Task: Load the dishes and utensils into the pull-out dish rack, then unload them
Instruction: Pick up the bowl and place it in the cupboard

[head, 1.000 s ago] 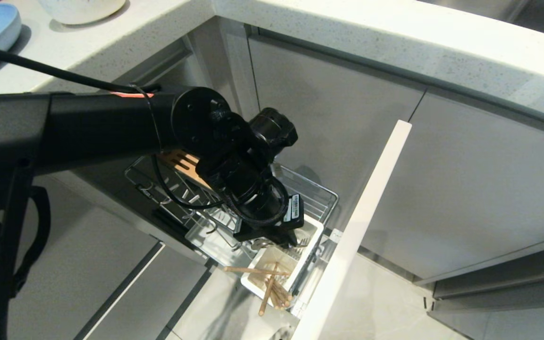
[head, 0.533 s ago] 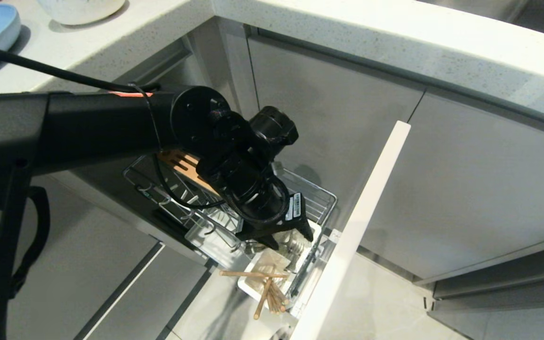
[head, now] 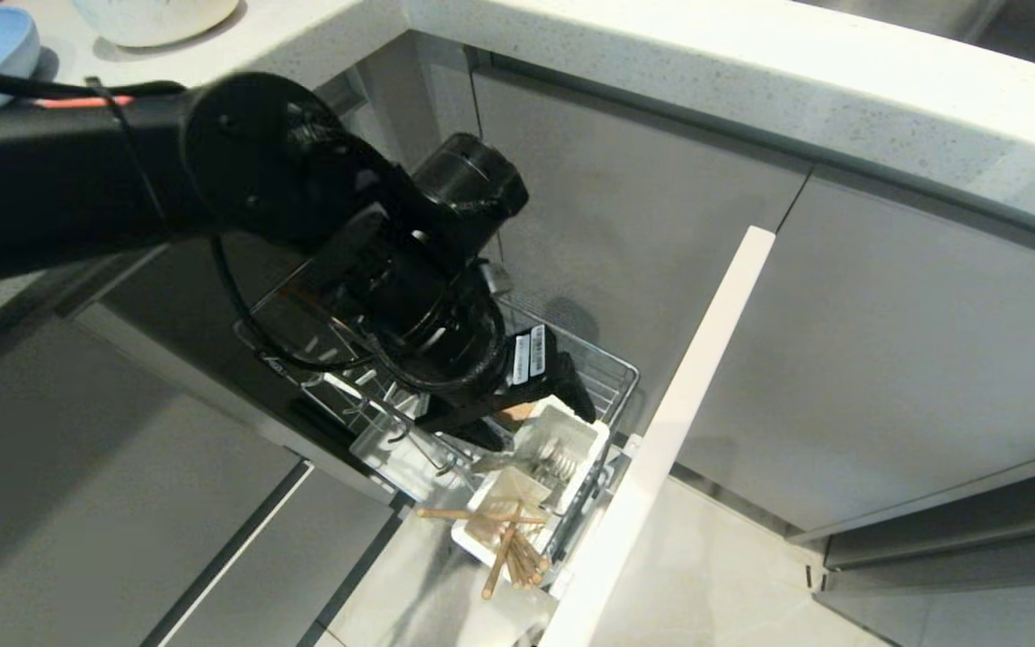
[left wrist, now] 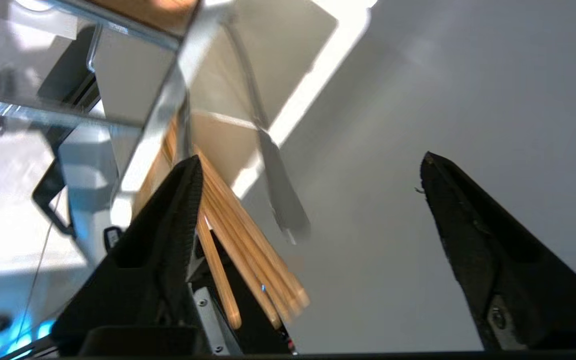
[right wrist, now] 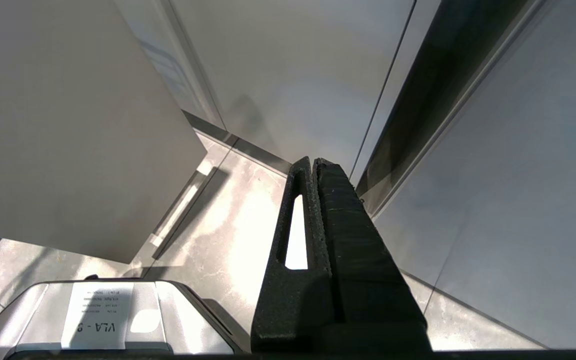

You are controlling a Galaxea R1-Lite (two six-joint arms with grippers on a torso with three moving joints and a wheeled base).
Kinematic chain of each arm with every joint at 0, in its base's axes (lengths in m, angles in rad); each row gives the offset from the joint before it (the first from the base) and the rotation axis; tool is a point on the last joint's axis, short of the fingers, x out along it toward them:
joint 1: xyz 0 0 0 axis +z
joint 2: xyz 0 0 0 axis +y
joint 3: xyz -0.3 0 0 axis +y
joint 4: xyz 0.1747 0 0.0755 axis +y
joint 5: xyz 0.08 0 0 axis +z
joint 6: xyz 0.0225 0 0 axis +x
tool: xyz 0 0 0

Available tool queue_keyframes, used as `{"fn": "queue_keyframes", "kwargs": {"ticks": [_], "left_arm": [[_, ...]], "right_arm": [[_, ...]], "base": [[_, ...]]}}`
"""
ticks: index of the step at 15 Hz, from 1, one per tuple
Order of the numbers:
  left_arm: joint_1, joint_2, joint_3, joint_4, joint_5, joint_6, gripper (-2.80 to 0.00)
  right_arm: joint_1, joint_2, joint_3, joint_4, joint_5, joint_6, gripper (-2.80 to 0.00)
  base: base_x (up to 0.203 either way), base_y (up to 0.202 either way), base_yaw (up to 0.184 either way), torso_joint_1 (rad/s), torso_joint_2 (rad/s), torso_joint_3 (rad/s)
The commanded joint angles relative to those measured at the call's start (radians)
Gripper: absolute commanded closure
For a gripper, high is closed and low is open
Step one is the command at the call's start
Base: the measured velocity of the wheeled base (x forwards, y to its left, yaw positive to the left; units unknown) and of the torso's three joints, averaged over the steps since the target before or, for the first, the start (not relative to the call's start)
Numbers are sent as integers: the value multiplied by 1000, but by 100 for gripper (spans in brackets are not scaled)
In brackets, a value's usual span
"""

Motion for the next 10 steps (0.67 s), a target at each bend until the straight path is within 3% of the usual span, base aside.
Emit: {"fn": "queue_keyframes", "kwargs": {"ticks": [1,3,4,10], "left_arm": [[-3,-103,1,5,-4,-5,-280],[-11,-163,2,7,-11,-15,-280],[-15,-192,3,9,-18,-18,0],[-15,-323,5,9,-24,4,0]], "right_arm": [[0,-4,2,-1,0,0,0],[0,-4,2,-1,0,0,0],[0,-3,2,-1,0,1,0],[0,-4,2,-1,0,0,0]], "base": [[0,0,0,0,0,0],[0,0,0,0,0,0],[0,0,0,0,0,0],[0,0,0,0,0,0]]}}
